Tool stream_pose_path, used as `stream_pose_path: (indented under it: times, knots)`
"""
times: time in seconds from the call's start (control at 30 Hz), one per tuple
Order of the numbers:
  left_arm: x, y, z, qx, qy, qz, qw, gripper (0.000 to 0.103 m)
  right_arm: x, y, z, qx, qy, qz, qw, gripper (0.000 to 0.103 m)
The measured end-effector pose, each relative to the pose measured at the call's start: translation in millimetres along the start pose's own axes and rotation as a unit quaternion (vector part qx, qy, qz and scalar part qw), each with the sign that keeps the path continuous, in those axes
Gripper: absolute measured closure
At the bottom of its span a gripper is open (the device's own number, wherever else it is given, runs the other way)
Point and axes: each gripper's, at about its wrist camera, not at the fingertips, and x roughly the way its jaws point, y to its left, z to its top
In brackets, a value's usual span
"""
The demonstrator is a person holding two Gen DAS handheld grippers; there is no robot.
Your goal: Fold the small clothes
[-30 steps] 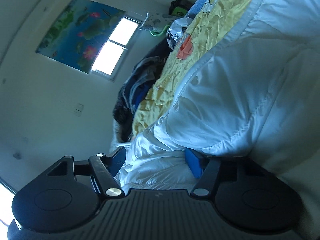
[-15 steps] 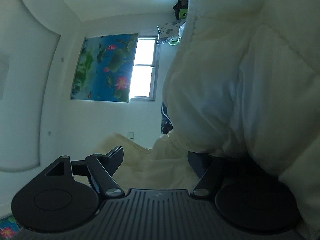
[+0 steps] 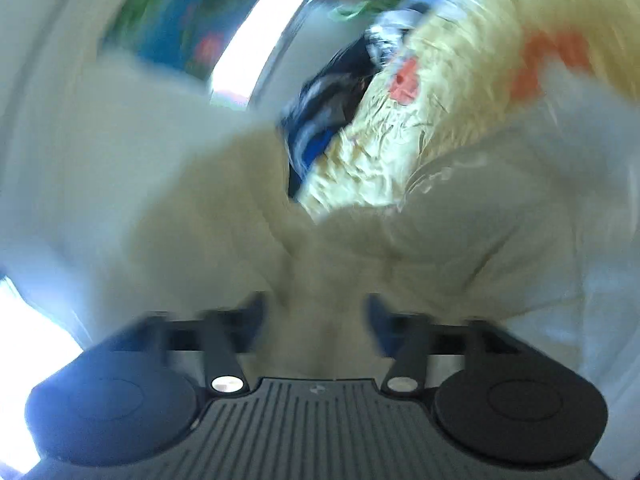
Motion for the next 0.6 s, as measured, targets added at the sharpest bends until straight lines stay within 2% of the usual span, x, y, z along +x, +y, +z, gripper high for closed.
stream_pose_path:
  times: [0.07, 0.1, 0.17, 0.2, 0.27, 0.3, 0.33, 0.4, 0.43, 0.47, 0.5, 0.57, 0.6]
  knots:
    - [-1, -4, 1, 0.007, 0.001, -0.007, 1.0, 0.091, 16, -2, 5, -0.017, 0.016, 0.012, 1.0, 0.088]
    - [-2, -8, 2, 0.012, -0.001, -0.012, 0.9999, 0.091, 27, -5, 2, -0.018, 0.03, 0.003, 0.999, 0.088]
    - [-1, -20, 2, 0.034, -0.003, -0.026, 0.9991, 0.091, 63, -15, -2, -0.013, 0.091, -0.03, 0.995, 0.085]
    - [2, -27, 0, 0.05, -0.001, -0.031, 0.9983, 0.091, 77, -19, -6, -0.015, 0.108, -0.052, 0.993, 0.096]
    - [4, -38, -3, 0.068, 0.005, -0.045, 0.9967, 0.091, 75, -29, -5, 0.026, 0.099, -0.034, 0.994, 0.091]
    - [2, -43, -5, 0.075, 0.004, -0.055, 0.9957, 0.091, 62, -36, -2, 0.065, 0.085, -0.007, 0.994, 0.085]
    - [-2, -50, -8, 0.087, 0.0, -0.063, 0.9942, 0.091, 44, -43, 0, 0.098, 0.061, 0.01, 0.993, 0.084]
    - [-7, -64, -14, 0.122, -0.012, -0.083, 0.9891, 0.091, -6, -49, 3, 0.119, 0.001, 0.029, 0.992, 0.082]
    - [-9, -74, -20, 0.145, -0.015, -0.093, 0.9849, 0.091, -30, -52, 3, 0.117, -0.023, 0.032, 0.992, 0.078]
    - [-10, -85, -27, 0.174, -0.016, -0.102, 0.9793, 0.091, -57, -54, 1, 0.112, -0.044, 0.022, 0.992, 0.074]
    - [-9, -95, -35, 0.207, -0.014, -0.112, 0.9719, 0.091, -82, -57, -2, 0.104, -0.062, -0.002, 0.993, 0.065]
    - [-4, -118, -60, 0.278, -0.002, -0.129, 0.952, 0.091, -129, -65, -10, 0.09, -0.106, -0.079, 0.987, 0.058]
    - [-1, -127, -73, 0.305, 0.003, -0.141, 0.9418, 0.091, -148, -71, -14, 0.089, -0.126, -0.117, 0.981, 0.058]
